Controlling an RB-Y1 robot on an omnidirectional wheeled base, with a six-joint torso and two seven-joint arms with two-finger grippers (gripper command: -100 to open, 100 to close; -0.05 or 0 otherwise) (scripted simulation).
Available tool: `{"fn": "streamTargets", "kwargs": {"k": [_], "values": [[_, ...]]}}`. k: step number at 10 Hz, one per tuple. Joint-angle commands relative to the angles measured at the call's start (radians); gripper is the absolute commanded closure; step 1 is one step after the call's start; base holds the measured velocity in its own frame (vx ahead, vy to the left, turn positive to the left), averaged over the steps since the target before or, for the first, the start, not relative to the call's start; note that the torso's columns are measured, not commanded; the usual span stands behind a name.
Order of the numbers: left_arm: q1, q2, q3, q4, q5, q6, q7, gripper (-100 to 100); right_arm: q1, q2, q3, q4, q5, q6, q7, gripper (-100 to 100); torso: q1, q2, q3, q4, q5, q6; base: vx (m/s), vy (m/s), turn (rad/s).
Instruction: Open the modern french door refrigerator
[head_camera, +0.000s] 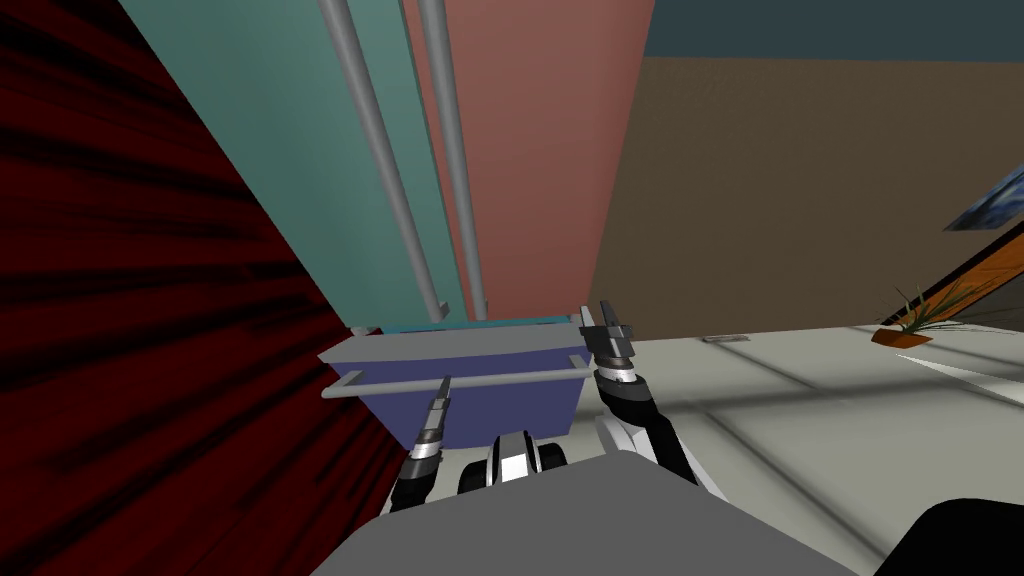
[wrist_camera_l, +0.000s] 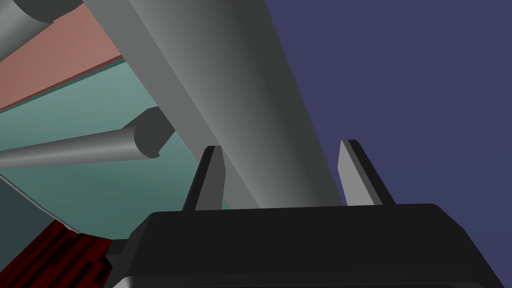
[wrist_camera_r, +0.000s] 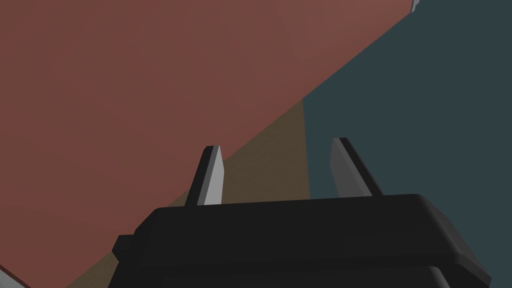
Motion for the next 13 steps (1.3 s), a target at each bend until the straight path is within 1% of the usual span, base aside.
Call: {"fn": "streamTargets", "kwargs": {"k": [1, 3, 4, 5, 7, 9, 10, 11, 13], "values": [[0.017, 0.007, -0.005, -0.018, -0.001, 0.003, 0.005, 100, 0.0, 0.0, 0.0, 0.0, 0.0, 0.0, 0.0, 0, 0.001, 0.006, 0.003, 0.0, 0.0, -0.001, -0.203, 0.011, 0.028], [0.03, 0.012, -0.008, -0.032, -0.003, 0.006, 0.008, 100, 0.0, 0.0, 0.0, 0.0, 0.0, 0.0, 0.0, 0, 0.0, 0.009, 0.006, 0.0, 0.001, 0.0, -0.185, -0.001, 0.028], [0.023, 0.01, -0.008, -0.029, -0.002, 0.003, 0.008, 100, 0.0, 0.0, 0.0, 0.0, 0.0, 0.0, 0.0, 0, -0.001, 0.006, 0.004, 0.0, 0.0, 0.0, -0.083, -0.001, 0.01], [0.039, 0.014, -0.012, -0.037, -0.003, 0.001, 0.011, 100, 0.0, 0.0, 0.0, 0.0, 0.0, 0.0, 0.0, 0, -0.001, 0.001, 0.0, 0.001, 0.0, 0.001, -0.117, 0.008, 0.021], [0.052, 0.018, -0.016, -0.047, -0.005, -0.004, 0.013, 100, 0.0, 0.0, 0.0, 0.0, 0.0, 0.0, 0.0, 0, 0.002, 0.009, 0.006, 0.001, 0.001, -0.001, -0.182, 0.031, 0.02], [0.07, 0.024, -0.022, -0.059, -0.006, -0.009, 0.016, 100, 0.0, 0.0, 0.0, 0.0, 0.0, 0.0, 0.0, 0, -0.001, 0.007, 0.005, 0.001, 0.001, 0.0, -0.17, 0.001, 0.035], [0.063, 0.021, -0.021, -0.057, -0.006, -0.008, 0.015, 100, 0.0, 0.0, 0.0, 0.0, 0.0, 0.0, 0.0, 0, -0.001, 0.007, 0.004, 0.001, 0.0, 0.0, -0.092, 0.01, 0.007], [0.084, 0.026, -0.028, -0.067, -0.008, -0.017, 0.018, 100, 0.0, 0.0, 0.0, 0.0, 0.0, 0.0, 0.0, 0, -0.001, 0.002, 0.001, 0.001, 0.0, 0.001, -0.128, 0.009, 0.031], [0.097, 0.03, -0.032, -0.075, -0.009, -0.023, 0.02, 100, 0.0, 0.0, 0.0, 0.0, 0.0, 0.0, 0.0, 0, -0.001, 0.009, 0.005, 0.001, 0.001, 0.0, -0.182, 0.017, 0.013]]}}
